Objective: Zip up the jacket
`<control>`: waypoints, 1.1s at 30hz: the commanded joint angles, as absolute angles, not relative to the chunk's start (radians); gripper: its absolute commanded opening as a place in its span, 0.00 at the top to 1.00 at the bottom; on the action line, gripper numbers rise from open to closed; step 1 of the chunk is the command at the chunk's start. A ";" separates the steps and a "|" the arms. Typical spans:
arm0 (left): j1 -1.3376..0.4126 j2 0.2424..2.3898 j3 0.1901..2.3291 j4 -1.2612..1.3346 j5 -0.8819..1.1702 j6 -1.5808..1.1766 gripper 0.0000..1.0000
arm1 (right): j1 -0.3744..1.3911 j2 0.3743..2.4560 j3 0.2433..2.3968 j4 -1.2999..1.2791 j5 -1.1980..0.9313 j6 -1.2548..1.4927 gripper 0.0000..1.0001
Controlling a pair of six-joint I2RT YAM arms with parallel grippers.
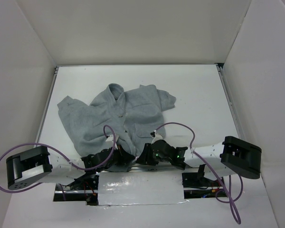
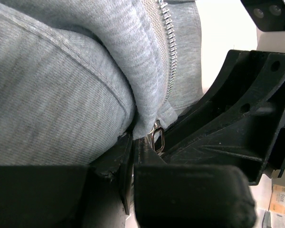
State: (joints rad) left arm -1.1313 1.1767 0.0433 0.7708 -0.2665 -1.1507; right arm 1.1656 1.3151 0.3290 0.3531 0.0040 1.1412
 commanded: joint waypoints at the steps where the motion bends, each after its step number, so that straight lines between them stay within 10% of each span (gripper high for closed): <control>1: -1.137 1.183 -0.155 0.761 -0.253 -1.118 1.00 | 1.173 1.319 0.357 0.400 0.023 1.143 0.63; 33: -1.137 1.210 -0.150 0.785 -0.244 -1.114 1.00 | 1.172 1.287 0.362 0.368 0.058 1.178 0.86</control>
State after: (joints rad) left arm -1.1313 1.1954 0.0433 0.7883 -0.2630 -1.1473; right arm 1.1656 1.3205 0.3420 0.3534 0.0422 1.1667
